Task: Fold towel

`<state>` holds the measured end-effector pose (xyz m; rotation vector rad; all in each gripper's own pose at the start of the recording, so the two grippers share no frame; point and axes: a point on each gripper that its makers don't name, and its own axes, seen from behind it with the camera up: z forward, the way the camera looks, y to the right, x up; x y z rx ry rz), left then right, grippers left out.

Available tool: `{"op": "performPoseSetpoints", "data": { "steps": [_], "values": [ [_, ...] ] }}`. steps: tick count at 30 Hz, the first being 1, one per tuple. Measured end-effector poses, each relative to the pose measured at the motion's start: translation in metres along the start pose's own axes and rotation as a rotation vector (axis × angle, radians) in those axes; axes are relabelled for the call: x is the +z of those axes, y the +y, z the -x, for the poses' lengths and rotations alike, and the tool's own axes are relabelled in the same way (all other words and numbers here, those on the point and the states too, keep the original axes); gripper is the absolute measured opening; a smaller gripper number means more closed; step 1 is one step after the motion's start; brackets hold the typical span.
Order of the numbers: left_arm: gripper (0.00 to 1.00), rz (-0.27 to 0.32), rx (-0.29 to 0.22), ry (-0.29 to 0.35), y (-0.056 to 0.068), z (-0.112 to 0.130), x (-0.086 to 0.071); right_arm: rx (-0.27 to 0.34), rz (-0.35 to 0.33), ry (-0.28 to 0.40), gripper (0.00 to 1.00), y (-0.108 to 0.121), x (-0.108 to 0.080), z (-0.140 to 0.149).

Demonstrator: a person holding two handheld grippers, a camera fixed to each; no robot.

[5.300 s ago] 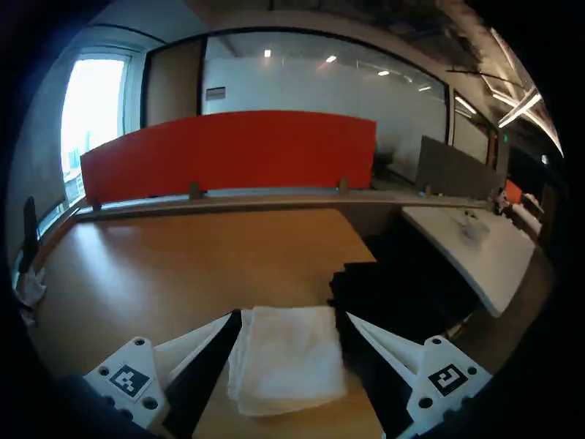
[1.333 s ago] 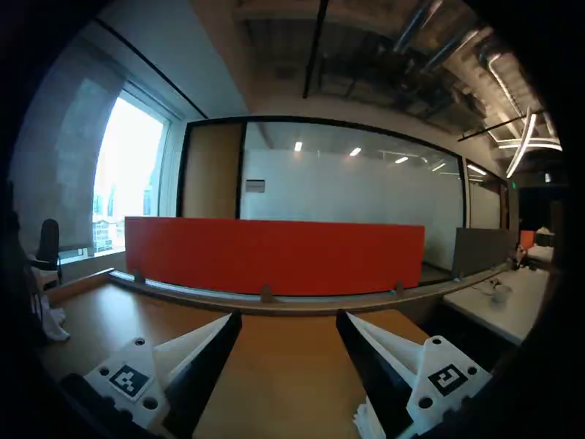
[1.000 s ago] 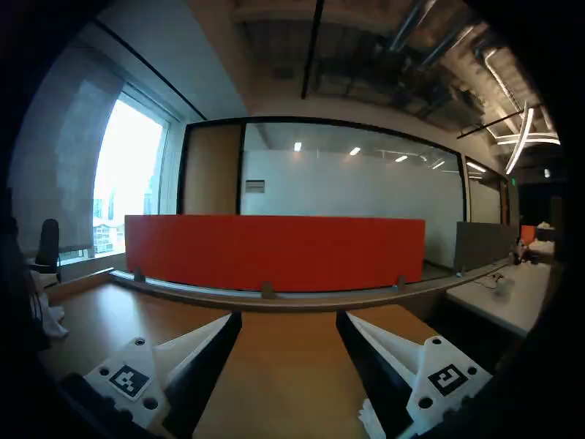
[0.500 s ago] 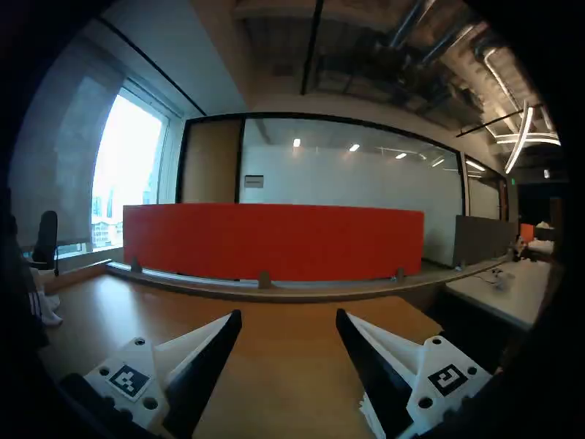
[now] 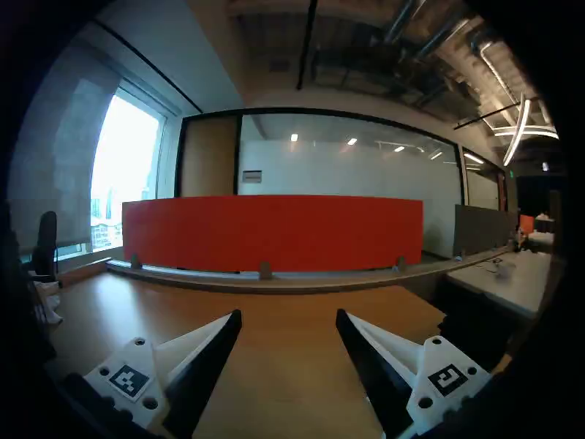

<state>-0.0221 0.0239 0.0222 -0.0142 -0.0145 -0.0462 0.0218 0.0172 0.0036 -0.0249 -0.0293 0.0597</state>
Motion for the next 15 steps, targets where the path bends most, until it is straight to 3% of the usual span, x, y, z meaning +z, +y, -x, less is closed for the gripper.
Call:
{"op": "performPoseSetpoints", "data": {
  "steps": [15],
  "values": [
    [0.81,-0.016,0.015,0.025,-0.014,0.023,0.002,-0.012,-0.004,-0.009,1.00,-0.011,-0.001,0.015]
  ]
}}
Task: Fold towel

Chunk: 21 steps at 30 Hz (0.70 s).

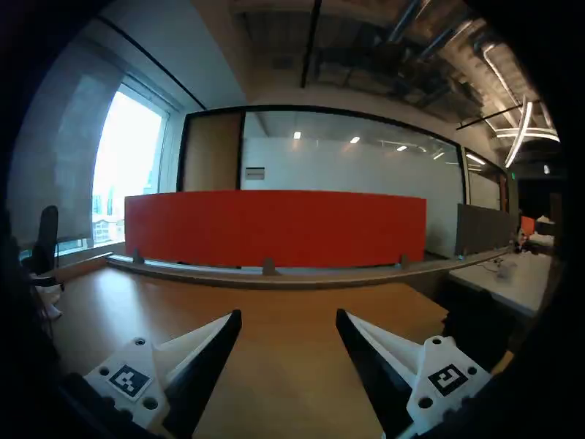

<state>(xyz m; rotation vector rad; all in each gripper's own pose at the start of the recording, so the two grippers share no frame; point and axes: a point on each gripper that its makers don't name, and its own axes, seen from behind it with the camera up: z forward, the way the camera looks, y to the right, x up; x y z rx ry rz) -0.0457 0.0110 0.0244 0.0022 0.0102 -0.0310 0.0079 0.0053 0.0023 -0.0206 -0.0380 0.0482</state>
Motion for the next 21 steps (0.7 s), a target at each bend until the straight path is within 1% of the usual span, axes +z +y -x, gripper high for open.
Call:
{"op": "performPoseSetpoints", "data": {
  "steps": [3,8,12,15,21],
  "values": [
    [0.81,-0.001,0.003,0.004,-0.003,0.006,0.001,0.000,0.005,0.001,1.00,0.000,0.000,0.002],
    [0.81,-0.003,-0.009,0.018,-0.007,0.015,0.002,-0.002,0.009,0.012,1.00,0.000,0.001,0.005],
    [0.81,-0.001,0.005,0.039,-0.007,0.013,0.002,-0.005,0.010,0.016,1.00,0.001,0.001,0.006],
    [0.81,0.000,0.017,0.041,-0.005,0.014,0.003,-0.005,0.011,0.016,1.00,0.001,0.001,0.008],
    [0.81,-0.008,0.015,0.056,-0.005,0.013,0.000,-0.005,0.013,0.016,1.00,0.003,0.000,0.011]
  ]
}}
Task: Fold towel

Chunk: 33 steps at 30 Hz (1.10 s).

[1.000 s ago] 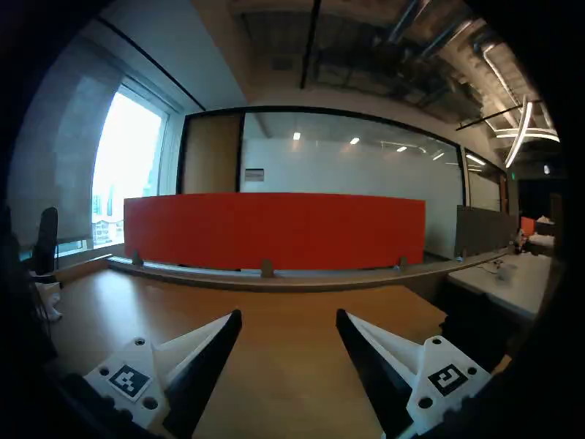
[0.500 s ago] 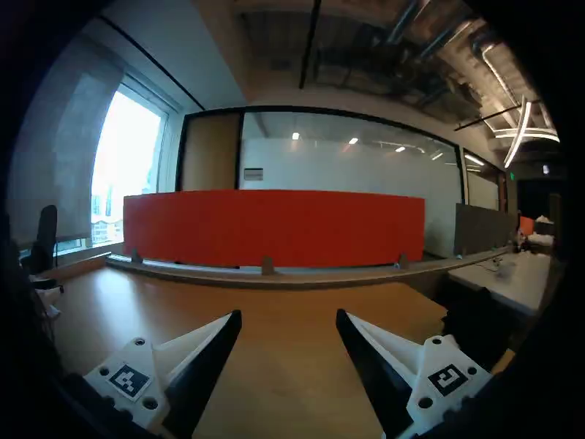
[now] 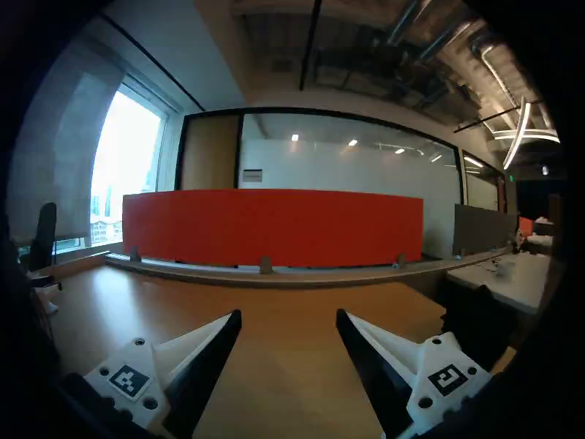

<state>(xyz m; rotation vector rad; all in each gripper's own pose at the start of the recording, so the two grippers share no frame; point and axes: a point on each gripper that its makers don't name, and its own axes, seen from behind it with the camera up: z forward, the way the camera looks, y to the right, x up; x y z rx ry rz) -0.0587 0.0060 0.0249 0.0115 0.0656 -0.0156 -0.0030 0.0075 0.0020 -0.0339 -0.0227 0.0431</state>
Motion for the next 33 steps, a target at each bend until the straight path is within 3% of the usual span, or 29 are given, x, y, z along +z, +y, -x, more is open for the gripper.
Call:
{"op": "performPoseSetpoints", "data": {
  "steps": [33],
  "values": [
    [0.81,0.023,0.002,0.000,0.0053,0.0001,0.0002,-0.053,-0.004,0.022,1.00,0.0031,0.0077,0.0037]
  ]
}}
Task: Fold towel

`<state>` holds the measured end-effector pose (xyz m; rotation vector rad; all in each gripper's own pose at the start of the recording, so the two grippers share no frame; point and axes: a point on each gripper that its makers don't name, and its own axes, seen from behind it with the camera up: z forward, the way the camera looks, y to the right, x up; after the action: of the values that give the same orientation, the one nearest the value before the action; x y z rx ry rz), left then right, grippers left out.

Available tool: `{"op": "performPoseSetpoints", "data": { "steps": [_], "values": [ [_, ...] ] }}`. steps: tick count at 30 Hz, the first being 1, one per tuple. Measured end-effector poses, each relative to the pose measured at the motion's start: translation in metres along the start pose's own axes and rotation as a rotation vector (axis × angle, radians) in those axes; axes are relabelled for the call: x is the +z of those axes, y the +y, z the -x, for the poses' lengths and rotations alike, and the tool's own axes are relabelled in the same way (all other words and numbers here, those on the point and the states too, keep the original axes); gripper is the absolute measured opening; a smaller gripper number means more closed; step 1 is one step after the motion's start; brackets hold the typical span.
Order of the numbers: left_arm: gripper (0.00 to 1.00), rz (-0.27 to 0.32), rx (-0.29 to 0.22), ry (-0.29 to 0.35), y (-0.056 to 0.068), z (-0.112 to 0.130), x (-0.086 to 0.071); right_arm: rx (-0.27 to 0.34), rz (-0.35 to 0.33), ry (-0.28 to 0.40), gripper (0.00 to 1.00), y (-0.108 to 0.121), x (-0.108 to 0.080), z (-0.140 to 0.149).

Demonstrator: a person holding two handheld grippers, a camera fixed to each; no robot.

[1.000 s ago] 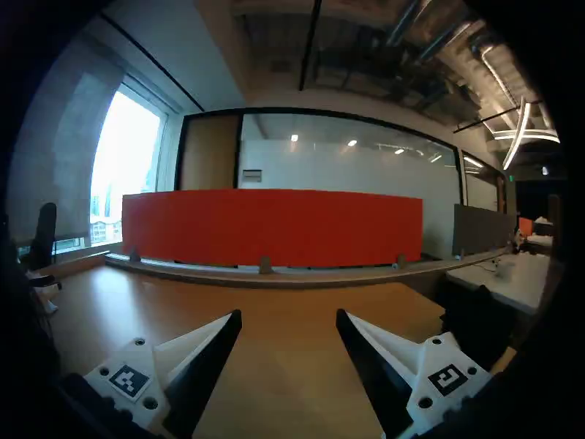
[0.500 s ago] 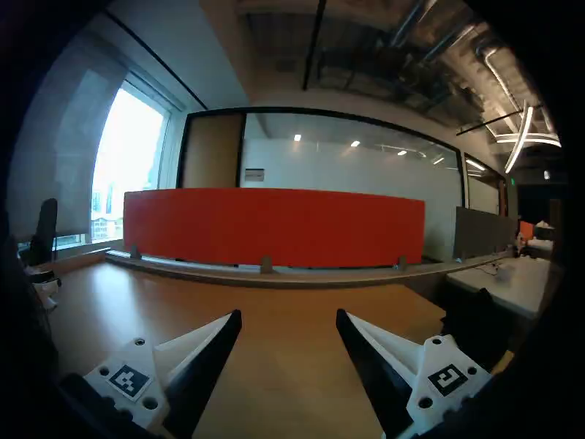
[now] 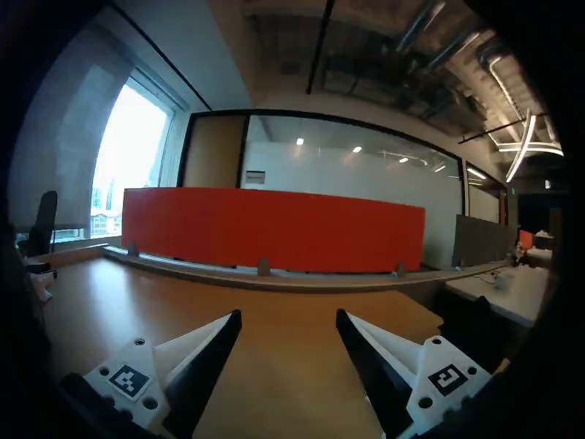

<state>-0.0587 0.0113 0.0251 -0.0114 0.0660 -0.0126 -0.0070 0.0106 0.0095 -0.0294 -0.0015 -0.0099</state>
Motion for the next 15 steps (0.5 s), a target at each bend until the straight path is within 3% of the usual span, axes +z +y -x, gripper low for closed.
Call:
{"op": "performPoseSetpoints", "data": {
  "steps": [15],
  "values": [
    [0.81,0.000,0.000,0.000,0.000,0.000,0.000,0.011,0.007,0.014,1.00,0.001,0.006,0.012]
  ]
}}
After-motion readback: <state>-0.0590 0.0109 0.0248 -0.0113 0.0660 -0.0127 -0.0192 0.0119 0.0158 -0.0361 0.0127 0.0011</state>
